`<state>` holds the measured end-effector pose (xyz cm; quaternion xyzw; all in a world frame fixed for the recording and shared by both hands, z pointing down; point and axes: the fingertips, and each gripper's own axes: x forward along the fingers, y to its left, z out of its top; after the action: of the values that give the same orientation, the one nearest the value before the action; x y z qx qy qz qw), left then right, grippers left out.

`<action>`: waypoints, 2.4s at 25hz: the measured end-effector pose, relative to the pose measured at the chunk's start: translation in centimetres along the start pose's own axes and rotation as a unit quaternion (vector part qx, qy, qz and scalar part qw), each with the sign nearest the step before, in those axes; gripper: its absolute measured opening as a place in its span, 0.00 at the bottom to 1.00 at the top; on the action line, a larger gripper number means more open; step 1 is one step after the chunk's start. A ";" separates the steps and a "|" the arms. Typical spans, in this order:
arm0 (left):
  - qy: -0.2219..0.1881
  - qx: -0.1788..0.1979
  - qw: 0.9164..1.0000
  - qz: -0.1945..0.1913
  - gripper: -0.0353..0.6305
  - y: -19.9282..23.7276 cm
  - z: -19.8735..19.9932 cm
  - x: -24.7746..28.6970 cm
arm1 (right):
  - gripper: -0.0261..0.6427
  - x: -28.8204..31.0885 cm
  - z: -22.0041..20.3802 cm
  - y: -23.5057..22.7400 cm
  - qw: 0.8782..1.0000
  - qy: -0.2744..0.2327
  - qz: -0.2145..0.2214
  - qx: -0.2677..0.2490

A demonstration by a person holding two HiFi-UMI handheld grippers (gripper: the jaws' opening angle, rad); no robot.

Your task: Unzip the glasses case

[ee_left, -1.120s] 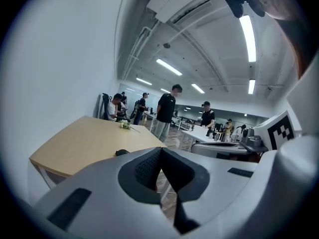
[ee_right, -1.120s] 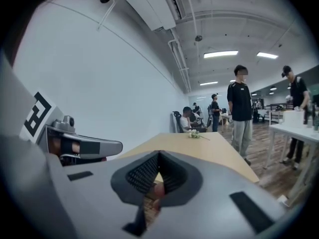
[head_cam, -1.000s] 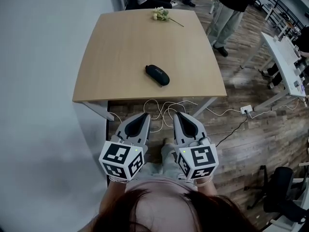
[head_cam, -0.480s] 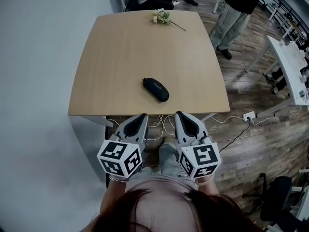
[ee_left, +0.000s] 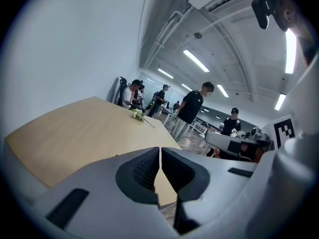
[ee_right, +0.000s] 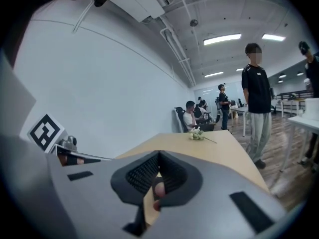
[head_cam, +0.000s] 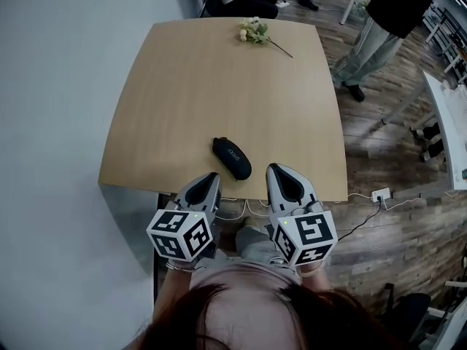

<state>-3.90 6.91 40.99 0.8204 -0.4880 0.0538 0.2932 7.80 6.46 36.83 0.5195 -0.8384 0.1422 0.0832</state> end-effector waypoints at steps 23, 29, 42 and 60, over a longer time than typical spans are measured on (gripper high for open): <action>0.116 -0.152 0.980 0.045 0.25 7.5 -6.7 9.2 | 0.06 6.5 0.0 -5.7 0.999 0.029 0.019 0.013; 0.175 -0.213 0.961 0.026 0.34 9.0 -9.6 11.5 | 0.06 7.5 0.3 -6.7 0.999 0.029 -0.002 0.021; 0.253 -0.296 0.921 0.007 0.46 10.9 -13.8 15.4 | 0.06 8.2 0.1 -9.1 0.997 0.034 -0.055 0.033; 0.330 -0.230 0.915 -0.020 0.49 8.8 -14.0 19.8 | 0.06 7.6 -0.6 -11.4 0.992 0.038 -0.112 0.047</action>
<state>1.81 -3.91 63.62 0.6752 -0.3462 0.2015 0.6194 14.58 -4.54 41.27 0.6079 -0.7633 0.1911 0.1059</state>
